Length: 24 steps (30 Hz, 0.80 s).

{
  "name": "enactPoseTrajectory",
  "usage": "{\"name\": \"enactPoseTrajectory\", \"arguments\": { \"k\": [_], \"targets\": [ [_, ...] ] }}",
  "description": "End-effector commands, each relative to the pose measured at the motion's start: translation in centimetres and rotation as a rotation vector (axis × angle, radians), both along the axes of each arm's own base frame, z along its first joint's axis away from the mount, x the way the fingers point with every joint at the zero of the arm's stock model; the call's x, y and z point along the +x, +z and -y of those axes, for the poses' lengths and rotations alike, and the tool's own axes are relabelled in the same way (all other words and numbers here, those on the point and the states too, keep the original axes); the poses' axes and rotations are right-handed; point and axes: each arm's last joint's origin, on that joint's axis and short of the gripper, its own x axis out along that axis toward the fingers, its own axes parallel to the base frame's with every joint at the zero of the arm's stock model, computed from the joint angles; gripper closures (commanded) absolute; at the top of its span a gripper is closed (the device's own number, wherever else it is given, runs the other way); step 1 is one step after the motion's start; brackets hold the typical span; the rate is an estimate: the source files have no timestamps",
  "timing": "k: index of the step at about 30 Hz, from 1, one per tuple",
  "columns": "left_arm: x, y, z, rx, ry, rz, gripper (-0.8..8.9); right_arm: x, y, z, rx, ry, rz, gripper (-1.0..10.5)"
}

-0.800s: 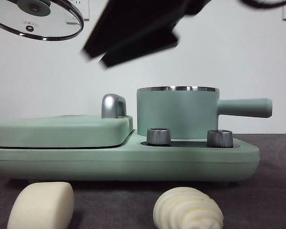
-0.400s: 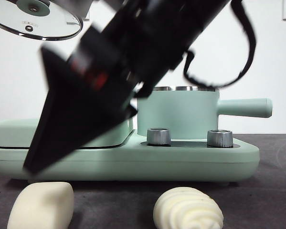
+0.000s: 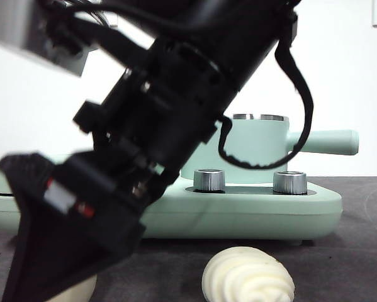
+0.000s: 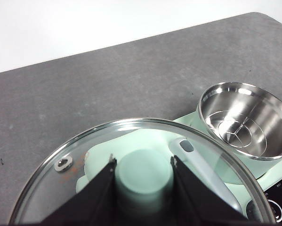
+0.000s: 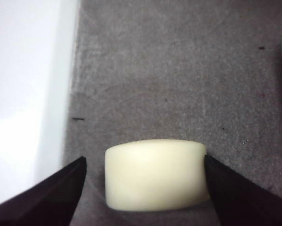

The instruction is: Put the buns in a small steamer

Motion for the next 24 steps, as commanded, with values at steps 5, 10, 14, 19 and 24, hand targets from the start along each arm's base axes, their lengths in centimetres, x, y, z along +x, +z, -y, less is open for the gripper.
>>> {"name": "enactPoseTrajectory", "arguments": {
  "k": [5, 10, 14, 19, 24],
  "targets": [
    [0.0, 0.8, 0.0, -0.019, -0.002, 0.04, 8.02, -0.3, -1.0, -0.7, -0.067, -0.039, 0.039, 6.9],
    [0.0, 0.8, 0.0, -0.02, -0.002, 0.041, 8.02, -0.4, 0.5, 0.0, -0.049, -0.098, -0.001, 7.0],
    [0.1, 0.8, 0.0, -0.02, -0.002, 0.041, 8.02, -0.9, 3.2, 1.2, -0.015, -0.144, -0.023, 7.0],
    [0.1, 0.8, 0.0, -0.02, -0.002, 0.041, 8.02, -1.3, 6.8, 3.5, 0.049, -0.229, -0.059, 7.0],
    [0.0, 0.8, 0.0, -0.02, -0.002, 0.041, 8.02, -1.3, 10.6, 6.7, 0.105, -0.374, -0.12, 7.0]
  ]
}}
